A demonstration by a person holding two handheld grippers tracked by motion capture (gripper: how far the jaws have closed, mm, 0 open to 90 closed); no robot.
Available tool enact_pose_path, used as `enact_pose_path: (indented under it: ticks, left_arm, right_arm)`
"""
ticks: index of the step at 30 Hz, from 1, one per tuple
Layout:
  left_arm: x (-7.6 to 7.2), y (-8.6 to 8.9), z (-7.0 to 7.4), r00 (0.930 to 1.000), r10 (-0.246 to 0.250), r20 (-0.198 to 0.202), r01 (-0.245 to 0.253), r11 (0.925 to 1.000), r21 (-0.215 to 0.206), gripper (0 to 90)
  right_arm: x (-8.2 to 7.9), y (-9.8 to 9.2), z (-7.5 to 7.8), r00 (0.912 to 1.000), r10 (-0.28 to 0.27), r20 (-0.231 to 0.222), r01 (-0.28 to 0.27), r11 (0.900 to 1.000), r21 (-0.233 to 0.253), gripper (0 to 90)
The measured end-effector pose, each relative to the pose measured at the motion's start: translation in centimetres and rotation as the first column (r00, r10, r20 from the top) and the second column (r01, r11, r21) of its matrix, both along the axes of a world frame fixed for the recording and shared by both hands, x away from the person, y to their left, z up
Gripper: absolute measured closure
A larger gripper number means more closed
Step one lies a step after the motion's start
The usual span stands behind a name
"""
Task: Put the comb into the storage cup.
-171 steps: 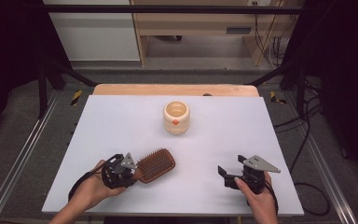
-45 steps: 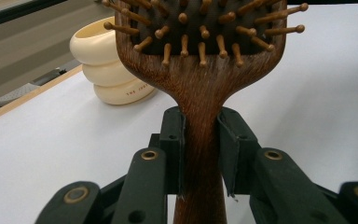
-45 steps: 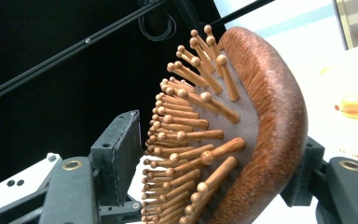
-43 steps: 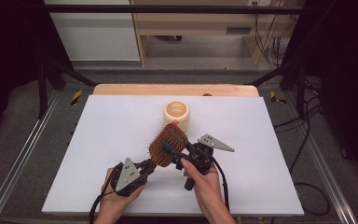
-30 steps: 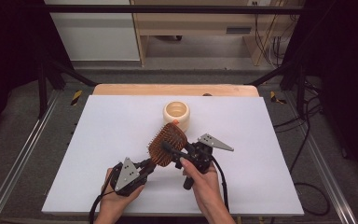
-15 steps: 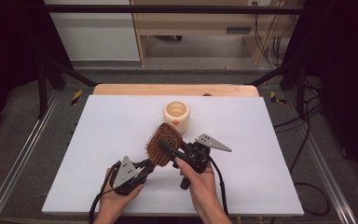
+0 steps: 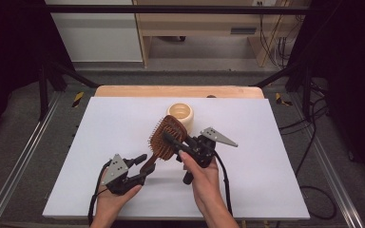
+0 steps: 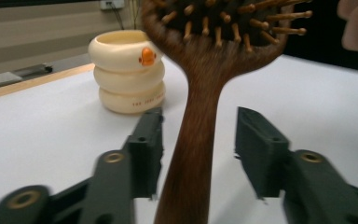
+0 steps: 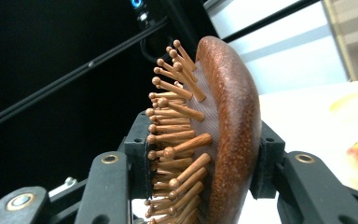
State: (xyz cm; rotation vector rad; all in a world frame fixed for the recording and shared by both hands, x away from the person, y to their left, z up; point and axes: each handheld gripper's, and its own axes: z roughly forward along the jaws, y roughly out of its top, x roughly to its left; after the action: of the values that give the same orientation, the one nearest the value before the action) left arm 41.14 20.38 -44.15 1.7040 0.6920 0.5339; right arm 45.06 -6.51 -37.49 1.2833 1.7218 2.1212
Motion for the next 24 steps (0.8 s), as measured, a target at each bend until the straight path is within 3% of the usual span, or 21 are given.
enact_pose_path:
  ticks: [5,7,10,17,19,21,24]
  left_arm:
    - [0.1,2.7,0.6,0.9934,0.112,0.027,-0.111,0.9931,-0.038,29.0]
    - [0.3,3.6,0.7,0.9879,0.154,0.019,-0.153,0.987,-0.05,18.0]
    - [0.4,4.8,0.7,0.9809,0.195,0.002,-0.194,0.9796,-0.052,10.9]
    - [-0.6,7.2,-0.1,0.9717,0.236,-0.008,-0.236,0.9707,-0.044,4.9]
    - [-0.9,7.5,-0.2,0.971,0.239,0.011,-0.238,0.9708,-0.027,4.1]
    - [-0.7,7.9,-0.3,0.9697,0.243,0.026,-0.242,0.9699,-0.021,3.5]
    - [-0.3,8.5,-0.8,0.9658,0.259,0.011,-0.259,0.9657,-0.025,3.5]
  right_arm:
    - [0.7,-1.6,1.2,0.9987,-0.044,0.023,0.045,0.999,-0.025,52.7]
    - [1.2,-2.2,1.4,0.9981,-0.057,0.022,0.058,0.997,-0.044,52.6]
    - [1.5,-2.5,1.5,0.9978,-0.062,0.025,0.063,0.996,-0.058,52.6]
    - [2.7,-2.8,1.7,0.9968,-0.077,0.02,0.078,0.996,-0.045,52.4]
    - [3.1,-2.8,1.7,0.9966,-0.08,0.022,0.08,0.996,-0.046,52.4]
    - [3.4,-2.7,1.8,0.9966,-0.08,0.018,0.081,0.996,-0.04,52.4]
    - [3.8,-2.5,2.1,0.9964,-0.083,0.019,0.084,0.996,-0.035,52.4]
